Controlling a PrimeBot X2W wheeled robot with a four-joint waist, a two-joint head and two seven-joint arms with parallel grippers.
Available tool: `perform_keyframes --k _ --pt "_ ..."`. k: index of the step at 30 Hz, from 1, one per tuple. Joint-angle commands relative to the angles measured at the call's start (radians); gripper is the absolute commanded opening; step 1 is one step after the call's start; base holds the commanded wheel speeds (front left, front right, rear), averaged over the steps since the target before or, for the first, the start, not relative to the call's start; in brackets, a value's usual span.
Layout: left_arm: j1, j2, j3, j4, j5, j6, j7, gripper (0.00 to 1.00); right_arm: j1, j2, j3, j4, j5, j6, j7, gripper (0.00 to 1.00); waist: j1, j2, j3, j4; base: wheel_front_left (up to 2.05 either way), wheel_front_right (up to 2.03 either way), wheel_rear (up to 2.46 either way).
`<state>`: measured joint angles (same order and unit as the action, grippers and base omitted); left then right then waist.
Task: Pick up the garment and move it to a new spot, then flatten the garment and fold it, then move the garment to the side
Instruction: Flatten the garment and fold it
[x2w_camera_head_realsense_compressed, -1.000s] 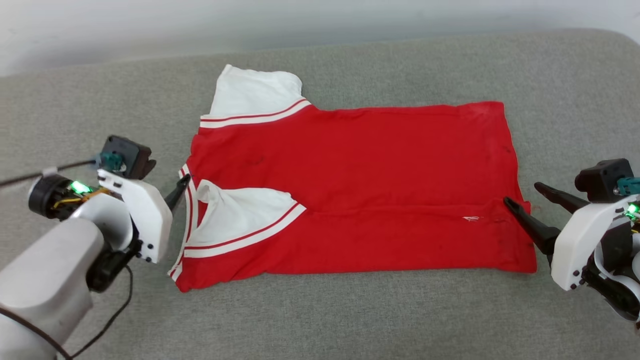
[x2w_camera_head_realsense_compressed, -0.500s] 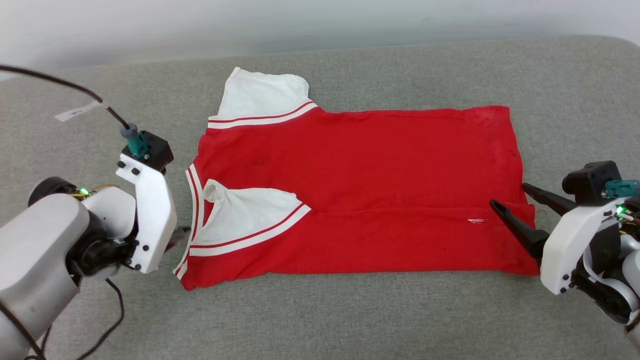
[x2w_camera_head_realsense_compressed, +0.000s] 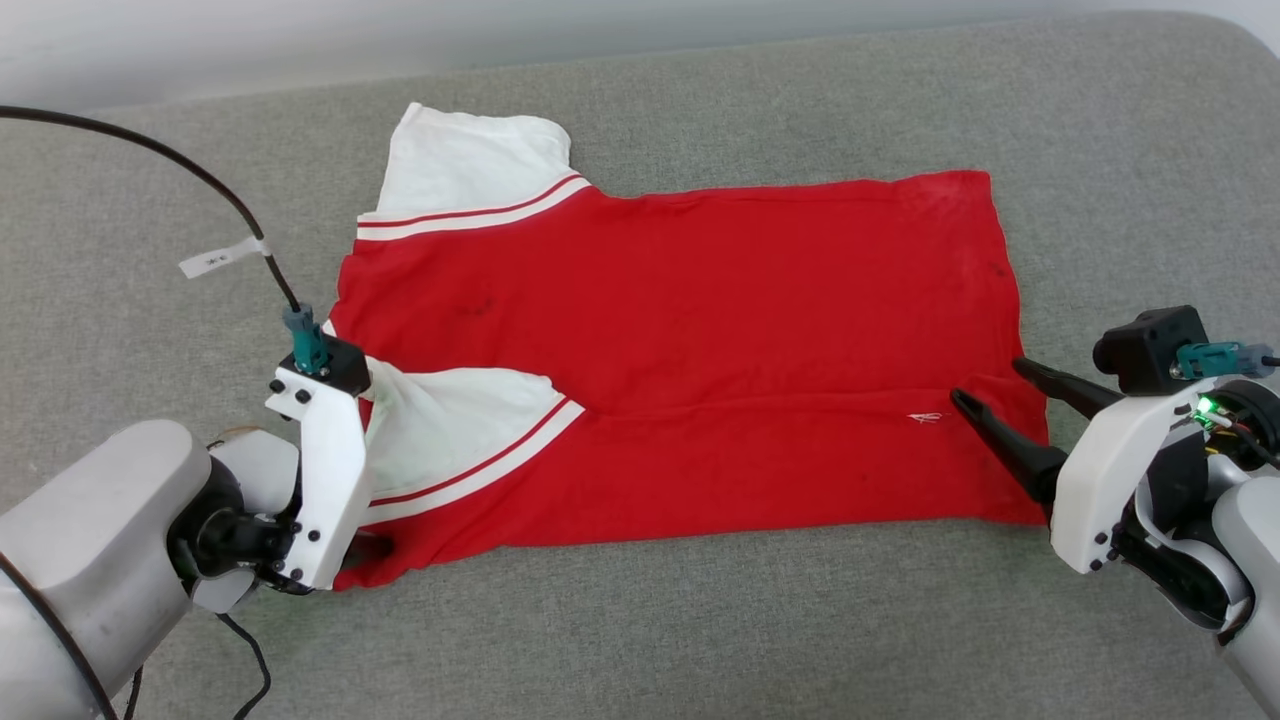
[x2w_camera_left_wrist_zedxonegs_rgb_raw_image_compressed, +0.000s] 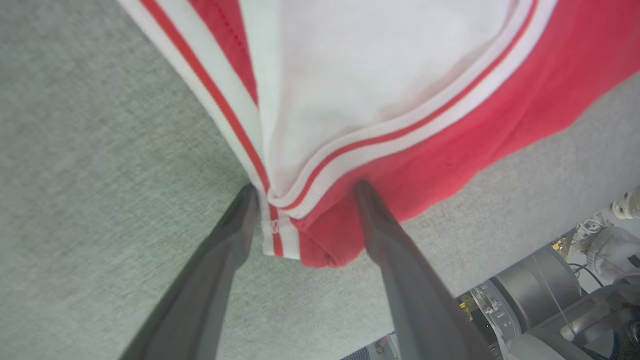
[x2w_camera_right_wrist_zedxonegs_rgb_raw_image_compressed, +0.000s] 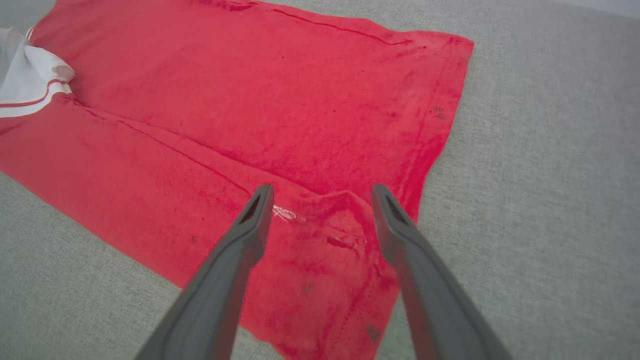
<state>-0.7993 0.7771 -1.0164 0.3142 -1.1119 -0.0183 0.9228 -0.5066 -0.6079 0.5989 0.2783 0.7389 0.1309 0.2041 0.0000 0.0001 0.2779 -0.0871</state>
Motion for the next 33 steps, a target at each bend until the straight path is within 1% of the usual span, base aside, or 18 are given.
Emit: perform_keyframes --k 1,4,5,6,7,10,13,15,17,22,25,27,29,32,33 --pt "0.042 -0.006 -0.025 0.025 0.013 -0.005 0.006 1.0 -0.015 0.008 0.004 0.004 0.004 0.0 -0.003 1.0 0.0 -0.0001 0.003 -0.004 0.0 0.0 0.0" --pt "0.057 -0.015 -0.035 0.05 0.009 -0.017 0.001 1.0 -0.028 0.003 0.013 0.017 0.01 0.0 -0.008 1.0 0.0 -0.0001 0.001 -0.005 0.0 0.0 0.0" --pt "0.058 -0.02 -0.035 0.053 0.009 -0.022 -0.005 0.7 -0.034 -0.003 0.016 0.019 0.01 0.0 -0.008 1.0 0.0 -0.0001 -0.003 -0.003 0.0 0.0 0.0" --pt "0.058 -0.024 -0.033 0.057 0.006 -0.028 -0.012 0.2 -0.04 -0.011 0.018 0.02 0.013 0.0 -0.008 1.0 0.0 -0.0001 -0.008 -0.001 0.0 0.0 0.0" --pt "0.056 -0.027 -0.029 0.059 0.001 -0.032 -0.019 0.0 -0.047 -0.019 0.018 0.021 0.014 0.0 -0.008 1.0 0.0 -0.0001 -0.013 0.001 0.0 0.0 0.0" --pt "0.047 -0.037 -0.013 0.057 -0.017 -0.045 -0.033 0.0 -0.076 -0.046 0.022 0.018 0.014 0.0 0.006 1.0 0.0 -0.0001 -0.032 0.008 0.0 0.0 0.0" --pt "0.024 -0.022 -0.006 0.048 -0.007 -0.059 -0.045 0.0 -0.123 -0.088 0.038 0.003 0.007 0.0 0.04 1.0 0.0 -0.0001 -0.051 0.015 0.0 0.0 0.0" --pt "0.01 -0.018 0.0 0.039 -0.004 -0.063 -0.054 0.0 -0.155 -0.118 0.062 -0.009 0.0 0.0 0.081 1.0 0.0 -0.0001 -0.064 0.02 0.0 0.0 0.0" --pt "0.0 -0.013 0.0 0.022 0.002 -0.071 -0.062 0.0 -0.182 -0.152 0.093 -0.023 0.015 0.0 0.144 1.0 0.0 -0.0001 -0.073 0.024 0.0 0.0 0.0" --pt "-0.012 -0.002 0.001 -0.04 0.01 -0.086 -0.075 0.0 -0.244 -0.24 0.201 -0.075 0.089 0.0 0.339 1.0 0.0 -0.0001 -0.082 0.038 0.0 0.0 0.0" --pt "-0.026 0.004 -0.004 -0.069 0.026 -0.087 -0.08 0.0 -0.266 -0.274 0.261 -0.086 0.134 0.0 0.453 1.0 0.0 -0.0001 -0.075 0.047 0.0 0.0 0.0" --pt "-0.032 0.005 -0.005 -0.083 0.035 -0.086 -0.078 0.0 -0.275 -0.28 0.284 -0.071 0.165 -0.001 0.501 1.0 0.0 -0.0001 -0.065 0.053 0.0 0.0 0.0" --pt "-0.038 0.001 -0.003 -0.094 0.037 -0.082 -0.08 0.0 -0.271 -0.268 0.303 -0.043 0.195 0.0 0.534 1.0 0.0 -0.0001 -0.053 0.059 0.0 0.0 0.0" --pt "-0.05 -0.003 -0.005 -0.11 0.048 -0.08 -0.08 0.0 -0.259 -0.243 0.321 0.009 0.224 0.0 0.552 1.0 0.0 -0.0001 -0.033 0.068 0.0 0.0 0.0" --pt "-0.05 -0.003 -0.005 -0.11 0.048 -0.08 -0.08 0.0 -0.259 -0.243 0.321 0.009 0.224 0.0 0.552 1.0 0.0 -0.0001 -0.033 0.068 0.0 0.0 0.0"
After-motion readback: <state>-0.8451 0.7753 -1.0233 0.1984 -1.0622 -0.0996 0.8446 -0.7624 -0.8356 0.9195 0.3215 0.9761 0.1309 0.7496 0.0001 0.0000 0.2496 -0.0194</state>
